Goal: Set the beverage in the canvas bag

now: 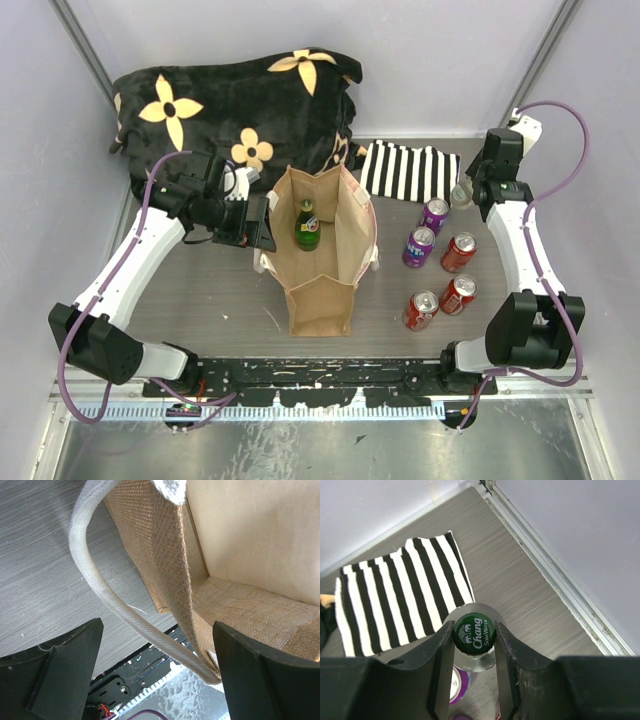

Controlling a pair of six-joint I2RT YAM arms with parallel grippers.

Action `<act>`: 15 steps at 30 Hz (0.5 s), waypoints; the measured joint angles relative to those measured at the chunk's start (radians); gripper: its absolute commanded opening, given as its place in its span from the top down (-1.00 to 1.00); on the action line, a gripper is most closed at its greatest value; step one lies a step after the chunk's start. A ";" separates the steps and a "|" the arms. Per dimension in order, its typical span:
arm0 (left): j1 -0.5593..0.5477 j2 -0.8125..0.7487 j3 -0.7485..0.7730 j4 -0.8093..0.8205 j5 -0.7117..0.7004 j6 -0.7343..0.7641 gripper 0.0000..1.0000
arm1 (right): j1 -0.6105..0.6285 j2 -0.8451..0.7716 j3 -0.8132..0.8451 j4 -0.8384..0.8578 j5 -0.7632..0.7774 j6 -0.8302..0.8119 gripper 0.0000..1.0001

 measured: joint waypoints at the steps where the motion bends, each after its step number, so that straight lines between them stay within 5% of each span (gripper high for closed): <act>1: 0.000 0.000 0.000 0.000 0.000 0.000 -0.96 | 0.000 -0.001 0.014 -0.006 -0.007 0.002 0.98; 15: 0.000 0.000 -0.001 0.006 0.004 0.000 -0.96 | 0.010 -0.004 0.209 -0.116 -0.194 0.056 0.98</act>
